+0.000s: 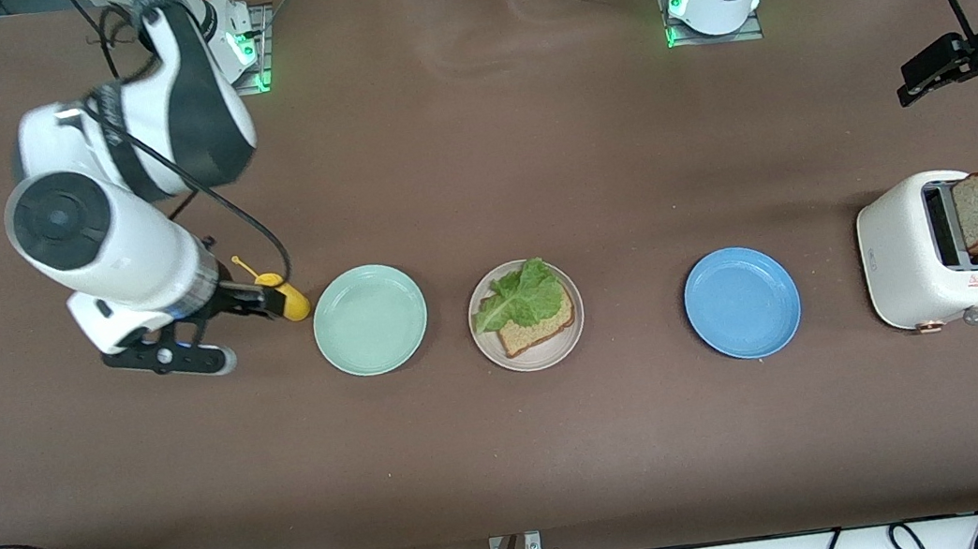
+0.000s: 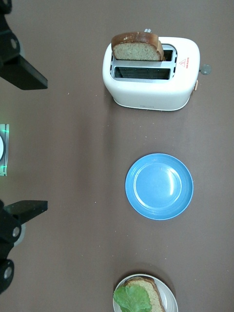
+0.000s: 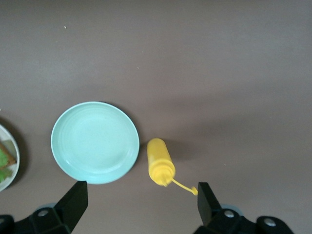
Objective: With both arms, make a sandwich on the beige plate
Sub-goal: 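Withdraw the right gripper from the beige plate past the mustard bottle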
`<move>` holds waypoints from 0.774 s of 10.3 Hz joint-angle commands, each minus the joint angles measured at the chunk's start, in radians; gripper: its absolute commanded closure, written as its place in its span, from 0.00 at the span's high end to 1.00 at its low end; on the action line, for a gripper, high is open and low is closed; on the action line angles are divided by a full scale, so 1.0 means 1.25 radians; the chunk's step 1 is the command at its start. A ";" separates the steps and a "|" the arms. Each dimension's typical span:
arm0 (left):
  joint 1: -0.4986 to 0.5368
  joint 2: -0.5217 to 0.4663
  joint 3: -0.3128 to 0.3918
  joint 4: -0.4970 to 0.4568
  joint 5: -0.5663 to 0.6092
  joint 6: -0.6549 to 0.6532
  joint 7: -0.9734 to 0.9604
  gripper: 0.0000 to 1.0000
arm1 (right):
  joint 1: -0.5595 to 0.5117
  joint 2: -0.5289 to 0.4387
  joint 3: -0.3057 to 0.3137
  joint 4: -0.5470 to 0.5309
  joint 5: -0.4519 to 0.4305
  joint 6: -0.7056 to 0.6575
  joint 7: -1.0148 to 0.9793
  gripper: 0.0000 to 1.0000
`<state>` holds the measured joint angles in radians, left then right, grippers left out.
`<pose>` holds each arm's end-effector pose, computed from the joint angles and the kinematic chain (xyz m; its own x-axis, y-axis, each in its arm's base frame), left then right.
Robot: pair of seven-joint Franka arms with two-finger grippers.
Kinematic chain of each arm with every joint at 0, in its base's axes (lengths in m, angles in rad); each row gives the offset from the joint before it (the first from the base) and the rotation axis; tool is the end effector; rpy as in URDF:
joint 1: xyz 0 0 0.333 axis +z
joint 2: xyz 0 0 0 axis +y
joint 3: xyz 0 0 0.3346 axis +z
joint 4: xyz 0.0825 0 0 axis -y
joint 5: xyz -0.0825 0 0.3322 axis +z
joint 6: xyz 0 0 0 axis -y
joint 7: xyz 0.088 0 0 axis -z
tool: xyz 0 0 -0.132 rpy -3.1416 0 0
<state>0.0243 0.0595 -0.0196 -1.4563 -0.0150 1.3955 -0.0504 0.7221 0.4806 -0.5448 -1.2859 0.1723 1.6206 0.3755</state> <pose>0.5009 0.0005 0.6212 0.9913 0.0523 -0.1206 0.0539 -0.9985 0.0101 0.5980 0.2035 0.4948 0.9836 -0.1737 -0.0491 -0.1684 -0.9810 0.0958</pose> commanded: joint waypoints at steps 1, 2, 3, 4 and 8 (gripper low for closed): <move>0.006 0.006 -0.005 0.014 0.013 -0.001 0.018 1.00 | 0.008 -0.110 -0.028 -0.091 -0.002 -0.009 -0.063 1.00; 0.006 0.006 -0.005 0.014 0.013 -0.001 0.018 1.00 | 0.008 -0.140 -0.052 -0.121 -0.003 -0.010 -0.128 1.00; 0.006 0.006 -0.005 0.014 0.013 -0.001 0.018 1.00 | 0.008 -0.163 -0.081 -0.147 -0.004 -0.012 -0.188 1.00; 0.006 0.008 -0.005 0.014 0.013 -0.001 0.018 1.00 | 0.008 -0.172 -0.115 -0.155 -0.004 -0.033 -0.247 1.00; 0.015 0.008 -0.005 0.014 0.012 -0.001 0.018 1.00 | 0.008 -0.190 -0.223 -0.182 -0.003 -0.069 -0.454 1.00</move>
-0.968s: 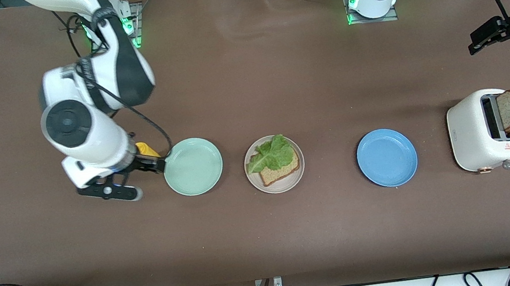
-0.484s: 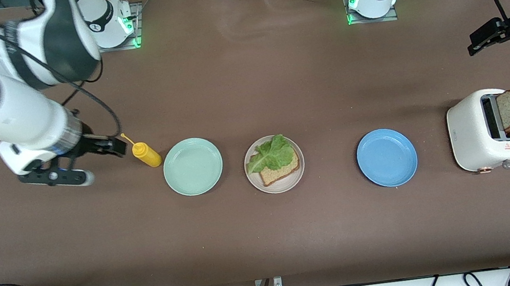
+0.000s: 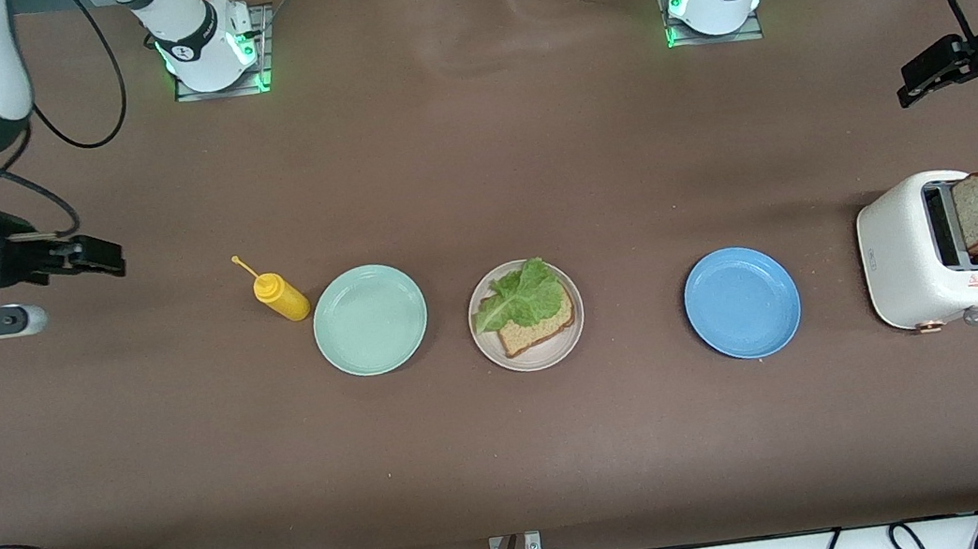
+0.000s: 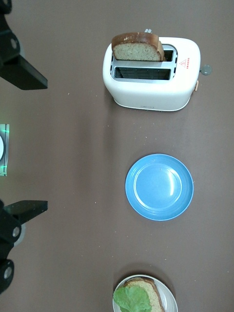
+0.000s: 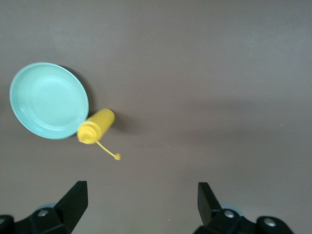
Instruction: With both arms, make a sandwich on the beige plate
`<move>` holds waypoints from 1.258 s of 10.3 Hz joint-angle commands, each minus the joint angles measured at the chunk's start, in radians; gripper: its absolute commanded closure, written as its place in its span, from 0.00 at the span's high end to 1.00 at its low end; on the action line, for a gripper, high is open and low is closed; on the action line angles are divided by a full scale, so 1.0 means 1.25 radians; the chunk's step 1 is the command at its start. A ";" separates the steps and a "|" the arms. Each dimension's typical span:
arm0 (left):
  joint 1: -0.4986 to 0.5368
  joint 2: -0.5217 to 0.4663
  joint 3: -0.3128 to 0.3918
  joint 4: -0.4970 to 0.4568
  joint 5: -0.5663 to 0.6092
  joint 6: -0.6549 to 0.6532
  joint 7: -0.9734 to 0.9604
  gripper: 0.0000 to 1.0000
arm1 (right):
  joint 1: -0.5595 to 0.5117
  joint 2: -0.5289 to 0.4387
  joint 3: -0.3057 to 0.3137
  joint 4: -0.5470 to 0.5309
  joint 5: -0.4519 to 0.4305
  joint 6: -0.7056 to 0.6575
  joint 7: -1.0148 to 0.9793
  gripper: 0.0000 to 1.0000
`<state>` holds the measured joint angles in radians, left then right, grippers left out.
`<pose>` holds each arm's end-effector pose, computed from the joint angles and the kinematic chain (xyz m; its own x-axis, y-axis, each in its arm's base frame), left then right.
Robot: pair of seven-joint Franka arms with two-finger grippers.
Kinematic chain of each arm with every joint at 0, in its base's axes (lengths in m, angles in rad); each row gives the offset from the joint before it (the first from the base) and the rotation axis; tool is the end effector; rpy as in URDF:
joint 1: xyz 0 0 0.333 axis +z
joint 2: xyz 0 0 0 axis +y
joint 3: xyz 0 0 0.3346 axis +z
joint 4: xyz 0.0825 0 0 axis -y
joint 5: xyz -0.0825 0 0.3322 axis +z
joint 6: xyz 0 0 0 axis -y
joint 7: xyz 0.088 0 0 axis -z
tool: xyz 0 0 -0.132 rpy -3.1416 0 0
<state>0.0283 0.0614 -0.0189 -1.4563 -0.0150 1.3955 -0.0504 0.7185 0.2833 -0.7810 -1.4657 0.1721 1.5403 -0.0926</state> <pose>0.5015 0.0029 0.6202 0.9908 0.0570 -0.1225 0.0586 -0.9982 0.0100 0.5600 0.0423 0.5442 0.9912 0.0306 -0.1289 0.0328 -0.9994 0.0149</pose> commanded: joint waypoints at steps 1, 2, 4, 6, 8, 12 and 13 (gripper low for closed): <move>0.010 0.006 -0.006 0.014 0.012 -0.001 0.017 1.00 | 0.011 -0.032 -0.066 -0.046 0.001 -0.004 -0.145 1.00; 0.012 0.006 -0.006 0.014 0.012 -0.001 0.018 1.00 | 0.011 -0.033 -0.090 -0.067 0.001 -0.001 -0.205 1.00; 0.010 0.006 -0.006 0.014 0.012 -0.001 0.018 1.00 | 0.011 -0.043 -0.132 -0.100 0.007 0.012 -0.288 1.00; 0.012 0.006 -0.006 0.014 0.014 -0.001 0.018 1.00 | 0.011 -0.043 -0.134 -0.135 0.016 0.045 -0.295 1.00; 0.032 0.017 -0.006 0.014 0.028 0.010 0.019 1.00 | 0.013 -0.043 -0.130 -0.155 0.016 0.071 -0.298 1.00; 0.133 0.055 -0.006 0.015 0.034 0.087 0.103 1.00 | 0.048 -0.035 -0.125 -0.154 0.013 0.066 -0.284 1.00; 0.150 0.069 -0.006 0.015 0.033 0.106 0.113 1.00 | 0.052 -0.033 -0.124 -0.154 0.012 0.062 -0.284 1.00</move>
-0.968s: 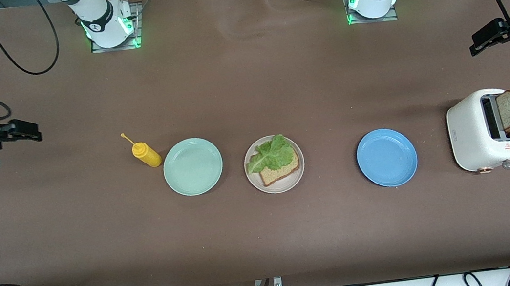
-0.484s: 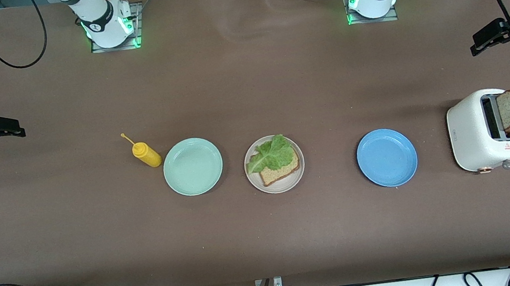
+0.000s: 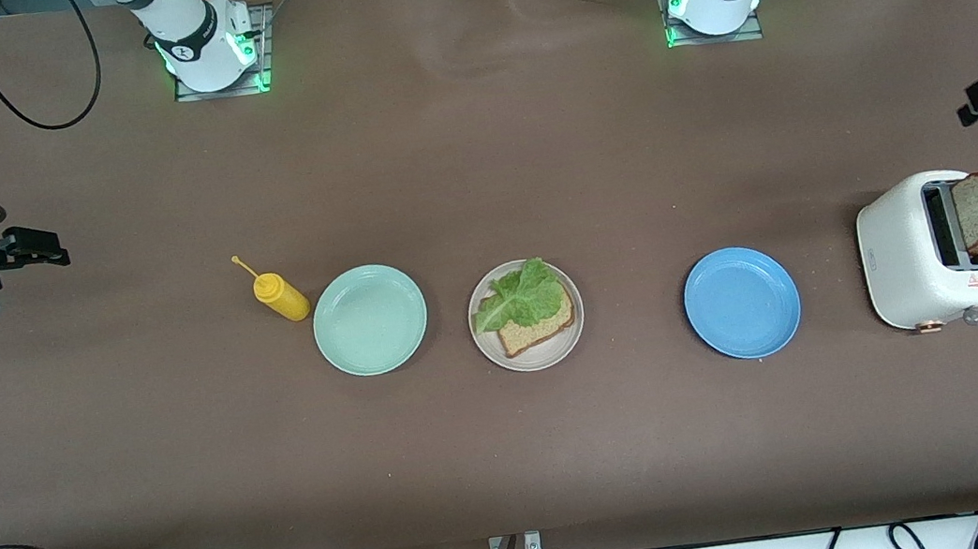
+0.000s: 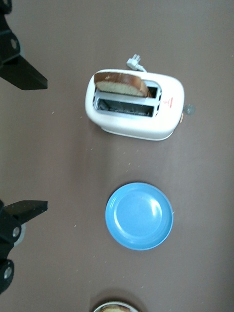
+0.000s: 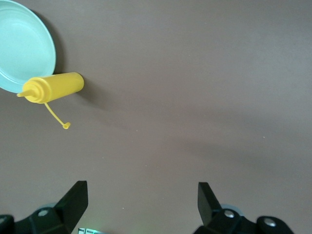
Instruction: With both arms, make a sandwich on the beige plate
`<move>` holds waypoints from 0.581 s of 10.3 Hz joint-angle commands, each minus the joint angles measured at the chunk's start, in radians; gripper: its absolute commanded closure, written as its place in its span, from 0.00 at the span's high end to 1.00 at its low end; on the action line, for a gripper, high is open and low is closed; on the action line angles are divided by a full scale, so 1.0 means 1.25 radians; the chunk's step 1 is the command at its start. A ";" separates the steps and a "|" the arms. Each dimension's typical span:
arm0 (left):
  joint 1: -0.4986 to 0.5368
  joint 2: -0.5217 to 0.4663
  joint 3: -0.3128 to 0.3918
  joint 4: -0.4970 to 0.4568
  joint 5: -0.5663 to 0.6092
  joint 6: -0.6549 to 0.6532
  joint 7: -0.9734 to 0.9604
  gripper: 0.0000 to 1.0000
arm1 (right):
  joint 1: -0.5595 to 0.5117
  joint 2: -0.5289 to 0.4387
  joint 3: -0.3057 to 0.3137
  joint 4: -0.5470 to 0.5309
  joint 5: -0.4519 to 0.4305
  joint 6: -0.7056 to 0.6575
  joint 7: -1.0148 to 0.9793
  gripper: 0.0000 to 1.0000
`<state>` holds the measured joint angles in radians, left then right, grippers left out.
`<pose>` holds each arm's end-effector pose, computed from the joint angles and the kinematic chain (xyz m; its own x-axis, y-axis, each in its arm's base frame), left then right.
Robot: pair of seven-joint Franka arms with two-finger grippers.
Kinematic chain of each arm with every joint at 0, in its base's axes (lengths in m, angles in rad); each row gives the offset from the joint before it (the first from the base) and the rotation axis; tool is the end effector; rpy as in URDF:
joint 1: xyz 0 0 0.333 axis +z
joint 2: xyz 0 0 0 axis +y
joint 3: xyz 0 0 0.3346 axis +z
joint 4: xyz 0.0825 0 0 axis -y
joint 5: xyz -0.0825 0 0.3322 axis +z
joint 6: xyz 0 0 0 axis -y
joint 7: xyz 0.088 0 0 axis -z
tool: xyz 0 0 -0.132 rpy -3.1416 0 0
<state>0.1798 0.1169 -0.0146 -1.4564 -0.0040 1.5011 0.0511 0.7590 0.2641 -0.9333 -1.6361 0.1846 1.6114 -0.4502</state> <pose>0.5244 0.0874 0.5994 0.9910 0.1131 -0.0717 0.1141 -0.9934 0.0094 0.5425 -0.0246 0.5039 0.9533 0.2470 -0.1741 0.2420 -0.9690 -0.0494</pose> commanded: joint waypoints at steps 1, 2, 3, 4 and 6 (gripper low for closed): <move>0.044 0.036 -0.009 0.015 0.024 0.032 0.045 1.00 | 0.022 -0.017 -0.003 -0.018 -0.002 0.003 0.002 1.00; 0.055 0.047 -0.009 0.015 0.024 0.042 0.055 1.00 | 0.022 -0.019 -0.003 -0.019 -0.004 0.000 -0.003 1.00; 0.065 0.052 -0.009 0.015 0.025 0.052 0.055 1.00 | 0.020 -0.020 -0.007 -0.017 -0.003 -0.001 -0.009 1.00; 0.065 0.054 -0.009 0.015 0.029 0.053 0.055 1.00 | 0.013 -0.022 -0.004 -0.016 -0.003 -0.002 -0.007 1.00; 0.064 0.057 -0.009 0.015 0.029 0.053 0.054 1.00 | 0.014 -0.021 -0.003 -0.018 -0.002 -0.010 -0.006 1.00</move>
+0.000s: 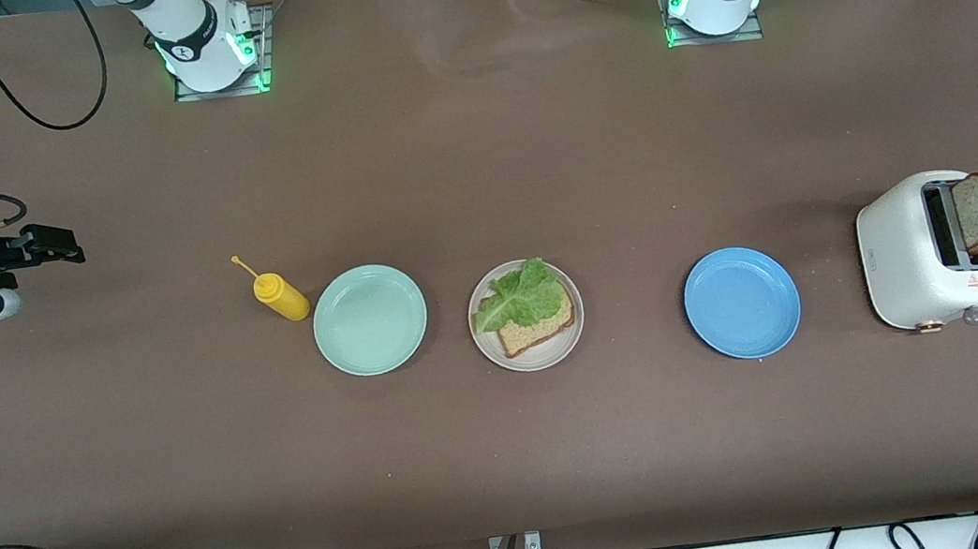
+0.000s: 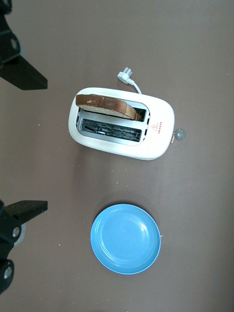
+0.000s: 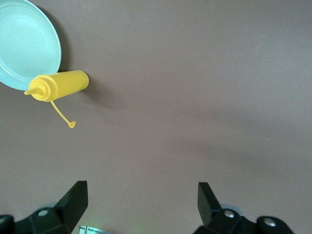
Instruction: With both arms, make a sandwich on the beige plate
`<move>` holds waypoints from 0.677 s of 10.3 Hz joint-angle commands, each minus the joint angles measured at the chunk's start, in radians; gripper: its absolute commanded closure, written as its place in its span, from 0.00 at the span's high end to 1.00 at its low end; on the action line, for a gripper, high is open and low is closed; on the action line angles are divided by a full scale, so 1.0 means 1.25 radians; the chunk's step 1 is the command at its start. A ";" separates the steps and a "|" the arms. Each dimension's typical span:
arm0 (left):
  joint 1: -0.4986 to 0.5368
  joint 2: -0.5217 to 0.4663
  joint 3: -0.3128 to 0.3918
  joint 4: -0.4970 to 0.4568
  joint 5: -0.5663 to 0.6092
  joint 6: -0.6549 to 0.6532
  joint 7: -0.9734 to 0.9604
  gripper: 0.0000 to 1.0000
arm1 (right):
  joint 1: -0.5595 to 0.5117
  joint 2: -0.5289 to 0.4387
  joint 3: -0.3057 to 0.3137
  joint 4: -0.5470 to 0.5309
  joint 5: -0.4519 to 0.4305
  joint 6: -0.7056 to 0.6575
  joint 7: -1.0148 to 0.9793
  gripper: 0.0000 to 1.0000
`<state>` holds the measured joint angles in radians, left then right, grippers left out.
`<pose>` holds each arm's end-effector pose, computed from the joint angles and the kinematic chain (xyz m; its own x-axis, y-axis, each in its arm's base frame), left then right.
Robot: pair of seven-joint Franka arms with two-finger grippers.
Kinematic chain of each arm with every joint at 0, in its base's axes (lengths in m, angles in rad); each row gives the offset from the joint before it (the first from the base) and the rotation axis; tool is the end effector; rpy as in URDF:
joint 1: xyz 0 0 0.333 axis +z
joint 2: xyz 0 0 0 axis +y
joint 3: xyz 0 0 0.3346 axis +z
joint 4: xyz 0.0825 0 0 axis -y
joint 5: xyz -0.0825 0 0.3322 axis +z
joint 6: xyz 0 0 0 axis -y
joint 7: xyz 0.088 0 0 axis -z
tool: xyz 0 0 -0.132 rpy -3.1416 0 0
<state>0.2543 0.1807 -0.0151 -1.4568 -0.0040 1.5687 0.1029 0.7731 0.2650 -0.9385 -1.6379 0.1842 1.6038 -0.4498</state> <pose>0.5410 0.1322 0.5698 0.9885 0.1354 -0.0677 0.1366 -0.9905 0.0137 0.5413 -0.0193 0.5029 0.9496 0.2547 -0.1827 0.2495 -0.9670 -0.0513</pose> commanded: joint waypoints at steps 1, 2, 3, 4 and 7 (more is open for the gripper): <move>0.004 0.006 -0.009 0.016 0.029 -0.001 0.011 1.00 | -0.015 -0.021 0.017 -0.016 -0.001 -0.007 -0.006 1.00; 0.002 0.005 -0.011 0.016 0.029 -0.002 0.002 1.00 | -0.123 -0.025 0.135 -0.016 -0.001 -0.007 -0.003 1.00; -0.005 0.005 -0.015 0.017 0.029 -0.002 -0.004 1.00 | -0.228 -0.030 0.248 -0.016 -0.004 -0.003 -0.001 1.00; -0.006 0.003 -0.017 0.016 0.028 -0.006 -0.005 1.00 | -0.279 -0.032 0.300 -0.018 -0.003 0.003 0.000 1.00; -0.012 -0.001 -0.020 0.018 0.020 -0.011 -0.009 1.00 | -0.416 -0.083 0.467 -0.152 0.001 0.131 -0.005 1.00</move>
<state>0.2481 0.1797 -0.0347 -1.4563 -0.0039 1.5688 0.1007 0.3334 0.2486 -0.4604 -1.6840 0.1842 1.6612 -0.4498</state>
